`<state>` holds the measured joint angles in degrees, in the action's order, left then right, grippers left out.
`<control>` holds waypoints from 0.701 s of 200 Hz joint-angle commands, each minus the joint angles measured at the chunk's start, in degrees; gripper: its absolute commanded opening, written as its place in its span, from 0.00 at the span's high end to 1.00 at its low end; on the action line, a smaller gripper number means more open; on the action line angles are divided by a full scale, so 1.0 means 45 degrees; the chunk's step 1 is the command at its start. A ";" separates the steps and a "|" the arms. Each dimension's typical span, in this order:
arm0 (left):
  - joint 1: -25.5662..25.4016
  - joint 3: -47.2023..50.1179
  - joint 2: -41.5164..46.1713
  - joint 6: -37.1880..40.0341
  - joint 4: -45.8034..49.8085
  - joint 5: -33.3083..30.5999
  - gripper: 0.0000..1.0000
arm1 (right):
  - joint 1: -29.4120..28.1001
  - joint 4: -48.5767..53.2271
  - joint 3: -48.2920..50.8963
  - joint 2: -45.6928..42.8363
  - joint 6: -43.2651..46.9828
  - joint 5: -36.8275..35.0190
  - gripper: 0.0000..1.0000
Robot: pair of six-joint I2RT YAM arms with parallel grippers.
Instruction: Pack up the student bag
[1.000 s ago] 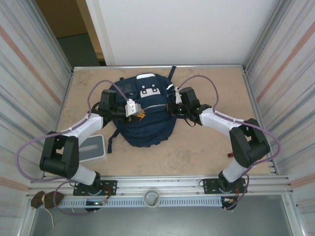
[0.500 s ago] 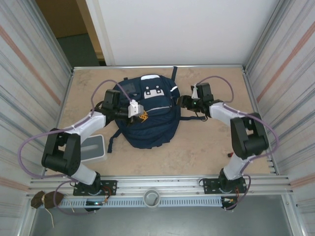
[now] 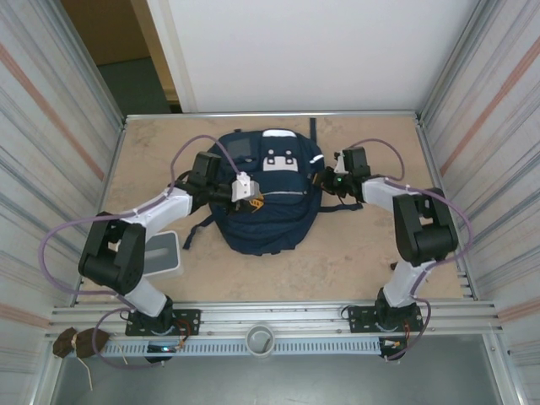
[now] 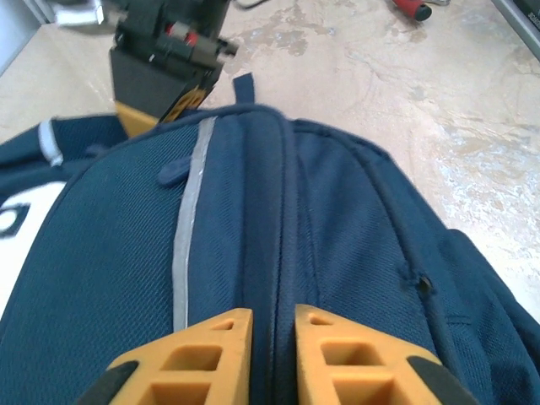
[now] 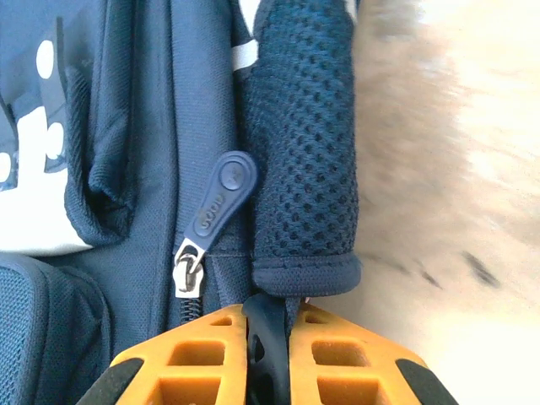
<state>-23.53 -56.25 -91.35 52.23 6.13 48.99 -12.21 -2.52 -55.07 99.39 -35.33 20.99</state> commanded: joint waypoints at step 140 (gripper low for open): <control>0.3901 0.4977 0.7273 -1.0960 -0.6258 -1.1442 0.01 | 0.0314 0.3566 0.0631 -0.8049 0.5210 -1.1900 0.06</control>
<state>-11.92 -39.38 -62.59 16.36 -15.75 11.51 -10.92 15.20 -56.34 67.48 -16.58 -19.03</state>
